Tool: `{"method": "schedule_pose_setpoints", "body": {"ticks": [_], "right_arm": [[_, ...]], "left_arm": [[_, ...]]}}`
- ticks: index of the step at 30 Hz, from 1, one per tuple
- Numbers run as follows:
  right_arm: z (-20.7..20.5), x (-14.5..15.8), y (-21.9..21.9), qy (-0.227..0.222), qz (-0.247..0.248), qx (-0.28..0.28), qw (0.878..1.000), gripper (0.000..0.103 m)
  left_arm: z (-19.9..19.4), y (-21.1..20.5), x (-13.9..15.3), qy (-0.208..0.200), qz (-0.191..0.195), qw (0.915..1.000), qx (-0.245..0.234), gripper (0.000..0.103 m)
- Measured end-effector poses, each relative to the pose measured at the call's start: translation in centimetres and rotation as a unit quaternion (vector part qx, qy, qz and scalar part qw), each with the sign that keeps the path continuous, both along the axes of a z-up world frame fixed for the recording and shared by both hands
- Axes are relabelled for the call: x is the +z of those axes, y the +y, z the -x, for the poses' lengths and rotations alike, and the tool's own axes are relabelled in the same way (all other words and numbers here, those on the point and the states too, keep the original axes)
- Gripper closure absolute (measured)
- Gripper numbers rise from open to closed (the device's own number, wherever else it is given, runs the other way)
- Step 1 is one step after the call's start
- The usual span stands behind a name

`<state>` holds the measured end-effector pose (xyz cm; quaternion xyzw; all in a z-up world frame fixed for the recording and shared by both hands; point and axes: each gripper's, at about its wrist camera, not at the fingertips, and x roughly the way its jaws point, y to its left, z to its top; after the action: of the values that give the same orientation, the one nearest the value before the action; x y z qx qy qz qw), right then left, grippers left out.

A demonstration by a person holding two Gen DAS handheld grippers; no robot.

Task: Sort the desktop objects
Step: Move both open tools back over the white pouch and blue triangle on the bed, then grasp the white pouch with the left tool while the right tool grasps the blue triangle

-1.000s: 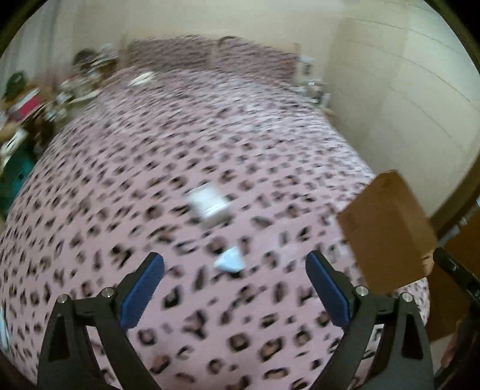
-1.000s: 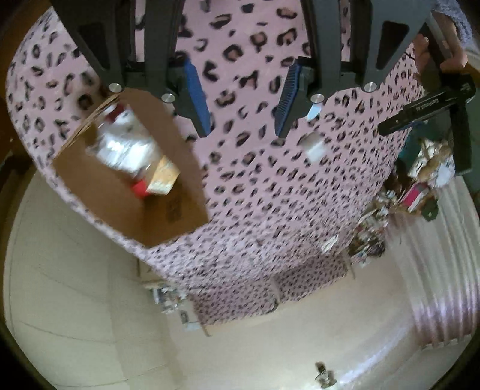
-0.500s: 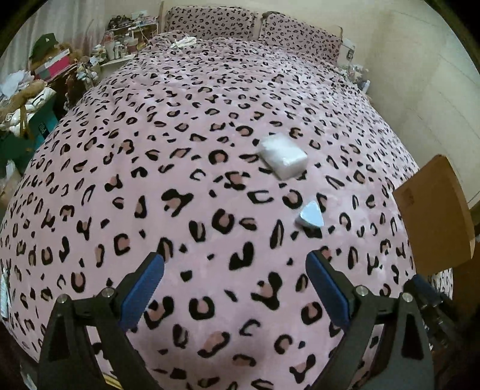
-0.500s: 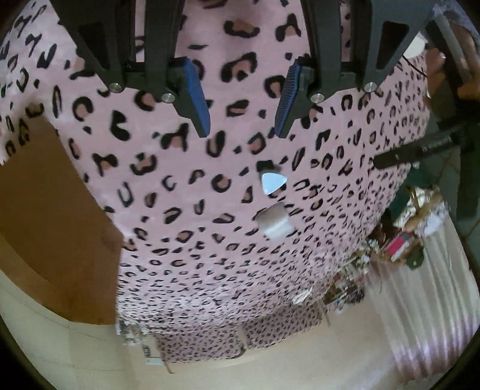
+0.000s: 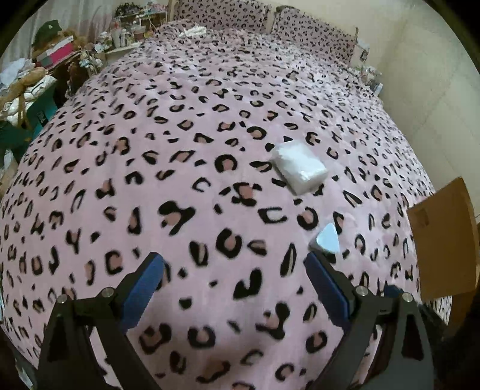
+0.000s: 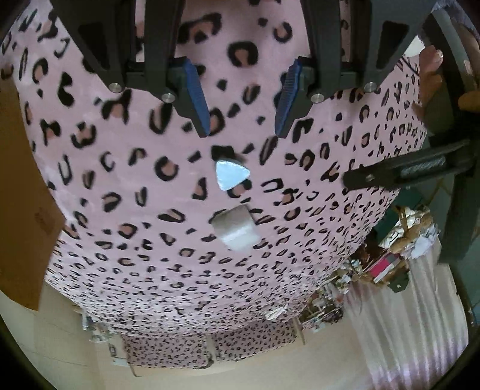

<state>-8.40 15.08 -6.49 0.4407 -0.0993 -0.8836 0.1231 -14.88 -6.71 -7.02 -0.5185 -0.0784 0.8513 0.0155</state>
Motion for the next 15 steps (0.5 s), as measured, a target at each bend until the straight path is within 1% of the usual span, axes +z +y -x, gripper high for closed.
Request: {"method": "schedule_pose_setpoints", "body": {"ticks": [1, 5, 7, 9, 11, 13, 15], "right_arm": [[0.5, -0.2, -0.3, -0.002, -0.002, 0.004, 1.000, 0.057], [2.0, -1.0, -0.8, -0.007, -0.003, 0.011, 1.000, 0.057], [2.5, -1.3, -0.7, -0.007, -0.006, 0.010, 1.000, 0.057], [2.9, -1.5, -0.5, -0.006, -0.005, 0.009, 1.000, 0.057], [3.4, -1.7, -0.2, -0.005, -0.001, 0.008, 1.000, 0.057], [3.9, -1.8, 0.2, -0.003, -0.001, 0.008, 1.000, 0.057], [4.6, -2.1, 0.5, -0.001, -0.003, 0.007, 1.000, 0.057]], "left_arm": [[0.9, 0.3, -0.3, -0.006, -0.001, 1.0000, 0.000, 0.006], [5.6, 1.8, -1.2, -0.026, -0.029, 0.9992, -0.004, 0.006], [8.0, 3.0, -1.7, -0.038, -0.032, 0.9987, -0.007, 0.006], [11.0, 4.3, -2.5, -0.058, -0.043, 0.9973, -0.007, 0.006], [14.0, 5.4, -3.5, -0.083, -0.044, 0.9956, 0.001, 0.006], [16.7, 6.4, -4.8, -0.115, -0.050, 0.9920, 0.012, 0.006], [18.3, 7.1, -6.1, -0.138, -0.056, 0.9887, 0.019, 0.006]]}}
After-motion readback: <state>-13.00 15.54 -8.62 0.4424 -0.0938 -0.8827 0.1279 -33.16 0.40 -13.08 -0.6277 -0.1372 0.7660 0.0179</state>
